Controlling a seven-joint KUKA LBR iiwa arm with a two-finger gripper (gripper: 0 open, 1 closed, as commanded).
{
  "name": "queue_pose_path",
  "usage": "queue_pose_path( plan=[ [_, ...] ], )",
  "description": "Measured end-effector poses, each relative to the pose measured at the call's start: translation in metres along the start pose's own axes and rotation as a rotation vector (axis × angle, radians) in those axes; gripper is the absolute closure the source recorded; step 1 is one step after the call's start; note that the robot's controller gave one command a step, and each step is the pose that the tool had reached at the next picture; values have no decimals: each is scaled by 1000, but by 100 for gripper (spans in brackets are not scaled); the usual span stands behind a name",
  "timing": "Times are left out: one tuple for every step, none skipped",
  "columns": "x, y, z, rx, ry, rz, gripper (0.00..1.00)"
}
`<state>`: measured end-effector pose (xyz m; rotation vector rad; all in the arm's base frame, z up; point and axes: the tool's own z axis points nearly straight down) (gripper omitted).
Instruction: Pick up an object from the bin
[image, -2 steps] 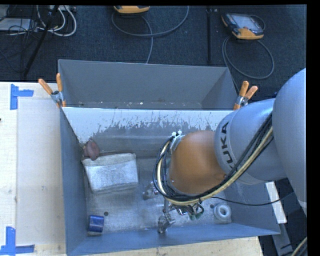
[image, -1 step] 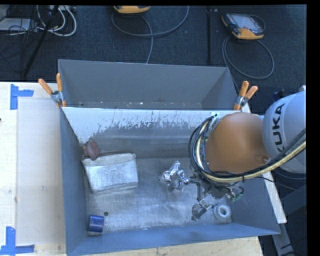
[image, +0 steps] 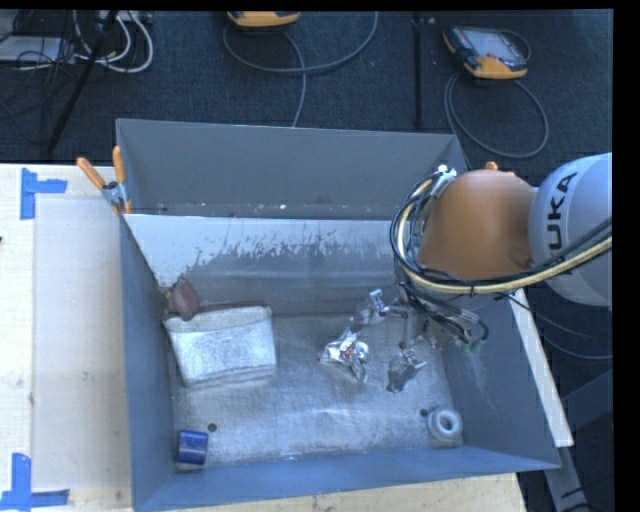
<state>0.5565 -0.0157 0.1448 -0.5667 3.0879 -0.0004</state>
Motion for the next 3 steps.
queue_pose_path(
  plan=[
    [-33,5,75,-1,-3,-53,0],
    [-34,3,70,1,-9,-48,100],
    [-35,9,-74,2,-6,-245,100]
  ],
)
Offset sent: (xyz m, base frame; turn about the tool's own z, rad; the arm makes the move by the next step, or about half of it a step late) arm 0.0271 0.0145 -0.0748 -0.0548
